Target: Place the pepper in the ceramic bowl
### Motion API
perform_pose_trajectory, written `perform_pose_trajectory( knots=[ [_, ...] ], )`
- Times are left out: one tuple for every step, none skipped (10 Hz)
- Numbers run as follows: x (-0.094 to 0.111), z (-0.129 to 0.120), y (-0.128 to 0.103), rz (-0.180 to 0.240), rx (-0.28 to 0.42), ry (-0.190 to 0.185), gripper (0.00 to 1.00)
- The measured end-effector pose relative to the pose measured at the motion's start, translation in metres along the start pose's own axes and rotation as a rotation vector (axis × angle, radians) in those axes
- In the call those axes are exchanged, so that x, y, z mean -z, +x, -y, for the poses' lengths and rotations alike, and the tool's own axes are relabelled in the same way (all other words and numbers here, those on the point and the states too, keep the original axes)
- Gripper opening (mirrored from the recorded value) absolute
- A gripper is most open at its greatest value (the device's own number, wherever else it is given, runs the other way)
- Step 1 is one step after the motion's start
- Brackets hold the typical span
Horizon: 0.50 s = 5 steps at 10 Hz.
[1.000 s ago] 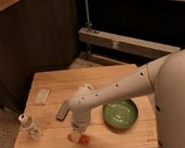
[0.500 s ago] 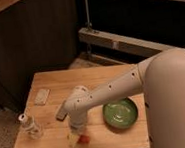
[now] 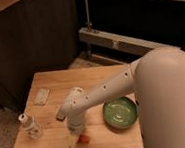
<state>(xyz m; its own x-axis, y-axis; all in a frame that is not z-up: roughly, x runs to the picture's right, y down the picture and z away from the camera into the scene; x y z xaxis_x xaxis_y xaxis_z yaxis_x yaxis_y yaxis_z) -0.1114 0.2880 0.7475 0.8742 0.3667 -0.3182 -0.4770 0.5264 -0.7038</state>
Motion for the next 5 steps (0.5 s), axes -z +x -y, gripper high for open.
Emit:
perform_pose_trajectory(
  knots=[
    [-0.0017,0.0009,0.0,-0.008,-0.001,0.009,0.8],
    [-0.003,0.0007,-0.0005,-0.014,0.001,0.014,0.8],
    [-0.004,0.0013,-0.0006,-0.018,0.0,0.021,0.8],
    [-0.0047,0.0017,-0.0006,-0.021,-0.001,0.024,0.8],
    [-0.0054,0.0016,-0.0007,-0.023,0.0,0.025,0.8]
  ],
)
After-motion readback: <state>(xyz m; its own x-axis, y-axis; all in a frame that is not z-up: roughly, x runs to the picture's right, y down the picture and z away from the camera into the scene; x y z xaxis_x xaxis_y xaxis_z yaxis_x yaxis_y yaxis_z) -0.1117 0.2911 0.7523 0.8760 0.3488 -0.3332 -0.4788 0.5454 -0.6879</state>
